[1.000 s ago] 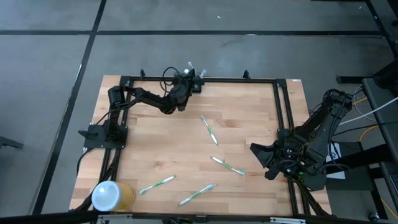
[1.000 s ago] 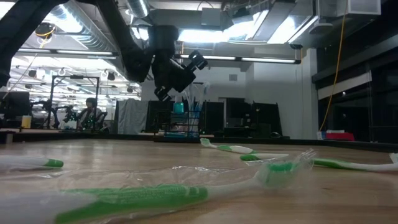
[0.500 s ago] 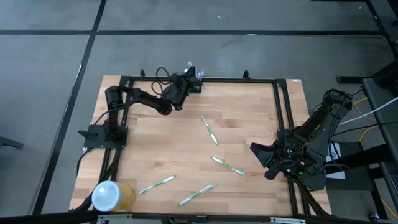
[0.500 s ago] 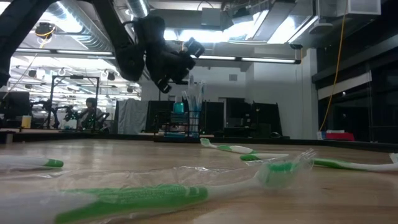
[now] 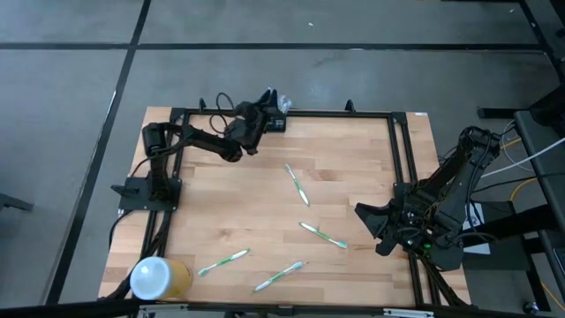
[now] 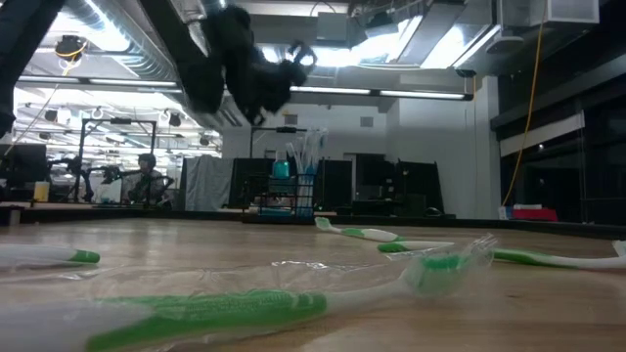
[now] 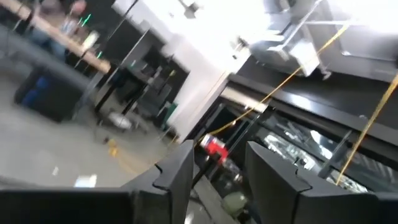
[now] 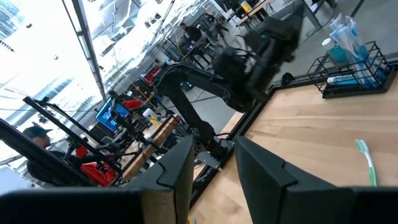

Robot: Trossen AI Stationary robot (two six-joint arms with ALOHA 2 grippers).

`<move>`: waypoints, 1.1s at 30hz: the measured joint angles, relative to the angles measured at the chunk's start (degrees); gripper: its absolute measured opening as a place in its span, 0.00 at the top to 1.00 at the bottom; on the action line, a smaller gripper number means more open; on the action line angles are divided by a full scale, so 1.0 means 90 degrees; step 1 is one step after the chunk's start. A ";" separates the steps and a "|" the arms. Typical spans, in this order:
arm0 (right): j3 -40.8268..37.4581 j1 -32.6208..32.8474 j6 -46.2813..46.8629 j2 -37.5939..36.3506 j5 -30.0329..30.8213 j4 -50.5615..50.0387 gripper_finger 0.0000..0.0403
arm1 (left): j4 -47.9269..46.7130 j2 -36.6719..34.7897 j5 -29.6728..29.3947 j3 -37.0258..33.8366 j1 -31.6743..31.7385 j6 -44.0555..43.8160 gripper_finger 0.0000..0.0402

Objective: Pick & Place toothbrushing station
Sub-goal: Put the green toothbrush into the wire organizer

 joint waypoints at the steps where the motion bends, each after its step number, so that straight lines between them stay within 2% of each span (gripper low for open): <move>1: 0.0000 0.0000 -0.0023 0.0000 -0.0002 0.0000 0.70 | 0.0091 -0.0131 0.0083 0.0000 -0.0033 0.0311 0.64; 4: 0.0000 0.0000 -0.0152 0.0000 -0.0002 0.0000 0.70 | 0.0068 -0.0627 0.0747 0.0000 -0.0127 0.1313 0.64; 7: 0.0000 0.0000 -0.0381 0.0000 -0.0003 0.0034 0.70 | -0.0787 -0.1341 0.1357 0.0000 -0.0298 0.2113 0.64; 12: 0.0002 -0.0005 -0.0749 0.0000 -0.0072 0.0147 0.70 | -0.4172 -0.3006 0.1251 0.0010 -0.0736 0.2423 0.64; 16: 0.0001 -0.0152 -0.0989 0.0000 -0.0531 0.0131 0.70 | -0.6926 -0.4351 0.1158 0.0010 -0.1265 0.2114 0.64; 19: 0.0000 -0.0411 -0.0863 -0.0014 -0.1055 -0.0079 0.70 | -0.9070 -0.5051 0.1098 0.0022 -0.1803 0.0918 0.64; 21: 0.0000 -0.0596 -0.0699 -0.0053 -0.1287 -0.0315 0.70 | -1.0558 -0.5260 0.0939 0.0020 -0.2153 -0.0512 0.64; 24: 0.0000 -0.0814 -0.0420 -0.0134 -0.1345 -0.0655 0.70 | -1.2011 -0.5129 0.0701 0.0010 -0.2716 -0.2769 0.66; 28: 0.0000 -0.0952 -0.0373 -0.0260 -0.1340 -0.0814 0.70 | -1.1731 -0.4150 0.0438 -0.0002 -0.3349 -0.4530 0.69; 30: 0.0000 -0.0959 -0.0375 -0.0300 -0.1343 -0.0821 0.70 | -1.1118 -0.3560 0.0449 0.0014 -0.3370 -0.5371 0.70; 33: 0.0002 -0.0942 -0.0326 -0.0343 -0.1381 -0.0811 0.70 | -1.0720 -0.2694 0.0841 0.0006 -0.3164 -0.6833 0.71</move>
